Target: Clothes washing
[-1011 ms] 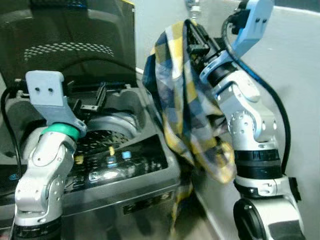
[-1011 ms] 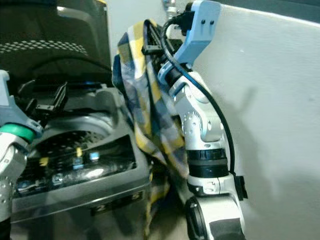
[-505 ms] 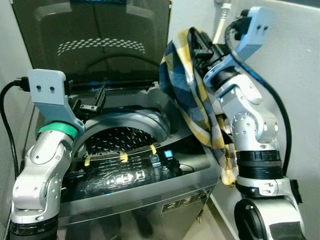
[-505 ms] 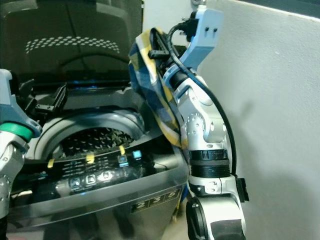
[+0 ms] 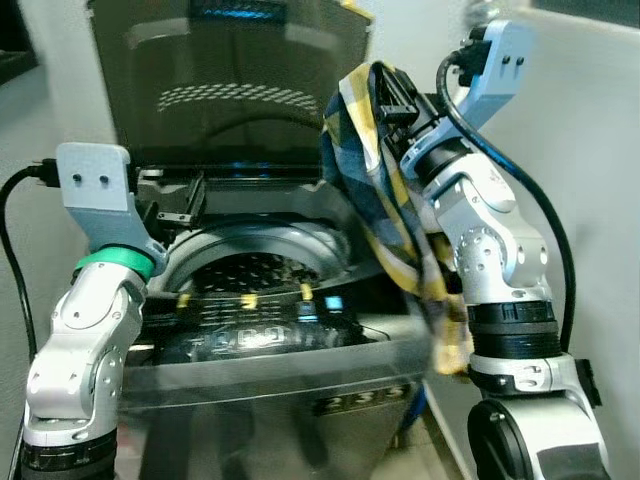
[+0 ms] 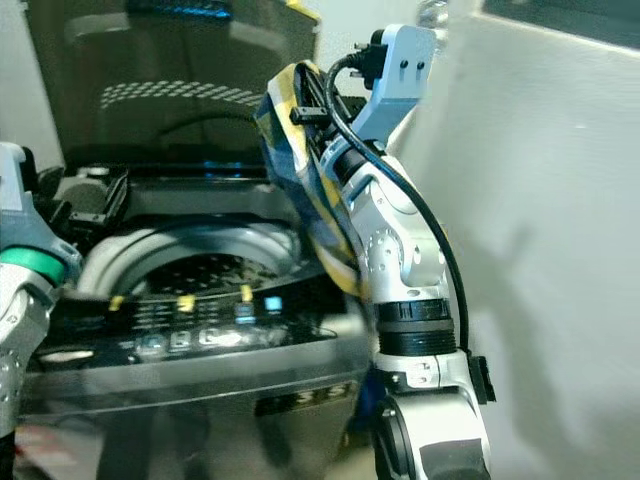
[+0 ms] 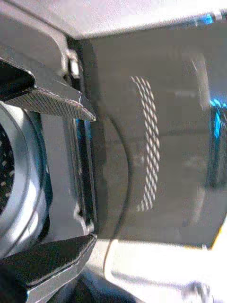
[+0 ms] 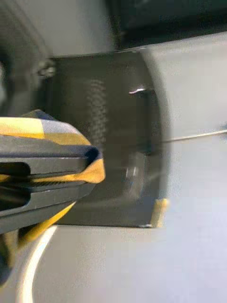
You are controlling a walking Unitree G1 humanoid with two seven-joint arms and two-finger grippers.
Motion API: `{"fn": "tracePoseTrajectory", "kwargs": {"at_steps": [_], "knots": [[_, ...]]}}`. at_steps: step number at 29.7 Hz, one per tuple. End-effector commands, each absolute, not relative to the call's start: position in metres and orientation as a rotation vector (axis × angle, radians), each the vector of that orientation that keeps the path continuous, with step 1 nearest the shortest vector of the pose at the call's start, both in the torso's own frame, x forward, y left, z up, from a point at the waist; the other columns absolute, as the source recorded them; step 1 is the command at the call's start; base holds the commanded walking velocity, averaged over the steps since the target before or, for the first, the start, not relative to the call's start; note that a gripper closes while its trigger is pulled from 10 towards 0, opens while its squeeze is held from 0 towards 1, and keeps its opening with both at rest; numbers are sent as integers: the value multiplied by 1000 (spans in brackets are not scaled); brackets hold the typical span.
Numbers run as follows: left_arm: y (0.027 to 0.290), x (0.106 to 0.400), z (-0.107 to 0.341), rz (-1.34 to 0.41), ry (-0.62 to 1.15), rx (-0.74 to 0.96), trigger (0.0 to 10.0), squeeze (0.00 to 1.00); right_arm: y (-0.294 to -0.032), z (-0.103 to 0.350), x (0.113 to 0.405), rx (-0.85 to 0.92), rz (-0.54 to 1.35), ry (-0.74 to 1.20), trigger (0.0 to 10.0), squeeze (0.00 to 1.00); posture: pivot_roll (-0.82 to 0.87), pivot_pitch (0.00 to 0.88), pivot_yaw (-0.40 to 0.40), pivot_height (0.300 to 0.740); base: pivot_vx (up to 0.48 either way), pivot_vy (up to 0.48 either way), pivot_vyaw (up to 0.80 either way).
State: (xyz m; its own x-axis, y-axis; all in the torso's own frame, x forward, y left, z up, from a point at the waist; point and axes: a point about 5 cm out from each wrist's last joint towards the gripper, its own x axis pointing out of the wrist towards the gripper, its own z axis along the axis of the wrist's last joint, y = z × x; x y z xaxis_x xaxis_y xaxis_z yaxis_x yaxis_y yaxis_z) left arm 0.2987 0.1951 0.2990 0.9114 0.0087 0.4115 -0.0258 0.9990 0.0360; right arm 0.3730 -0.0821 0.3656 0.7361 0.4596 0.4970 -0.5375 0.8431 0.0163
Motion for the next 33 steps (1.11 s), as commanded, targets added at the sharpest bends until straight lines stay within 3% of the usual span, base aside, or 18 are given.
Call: {"fn": "tracePoseTrajectory", "kwargs": {"at_steps": [1,3,4,6,7,8,10,13,16,20,23,25,26,27,29,33], "knots": [[195,299,297,21,-422,62,10000,0,-68,367,373,115,602,-489,10000,0,122,0,-2,740,0,0,0],[195,299,296,16,-423,77,10000,0,-41,367,379,61,676,-428,10000,0,95,0,24,740,0,0,0],[195,299,296,16,-423,77,10000,0,-41,367,379,61,676,-428,10000,0,95,0,24,740,0,0,0],[191,301,293,-5,-415,78,10000,0,-3,408,367,158,821,-510,10000,0,102,0,25,740,0,0,0],[191,301,293,-5,-415,78,10000,0,-3,408,367,158,821,-510,10000,0,102,0,25,740,0,0,0],[187,301,293,-17,-419,93,10000,0,-6,455,354,423,855,-639,10000,0,117,0,3,740,0,0,0],[187,301,293,-17,-419,93,10000,0,-6,455,354,423,855,-639,10000,0,117,0,3,740,0,0,0],[186,297,292,-2,-426,107,10000,0,-53,516,345,962,827,-783,10000,0,121,0,-8,740,0,0,0],[188,295,290,8,-422,107,10000,0,-66,507,358,1053,773,-728,10000,0,118,0,-18,740,0,0,0],[188,295,289,5,-420,113,10000,0,-47,473,374,941,765,-577,10000,0,117,0,-11,740,0,0,0],[186,297,290,-10,-426,137,10000,0,6,405,382,450,876,-333,10000,0,127,0,-8,740,0,0,0],[186,297,290,-10,-426,137,10000,0,6,405,382,450,876,-333,10000,0,127,0,-8,740,0,0,0],[185,297,291,-14,-428,141,10000,0,22,373,383,236,903,-251,10000,0,130,0,-8,740,0,0,0],[185,297,291,-14,-428,141,10000,0,22,373,383,236,903,-251,10000,0,130,0,-8,740,0,0,0],[184,298,292,-19,-432,148,10000,0,42,318,381,-40,927,-142,10000,0,136,0,-8,740,0,0,0],[184,297,292,-21,-432,159,10000,0,51,302,379,-49,952,-107,10000,0,141,0,-11,740,0,0,0]]}}
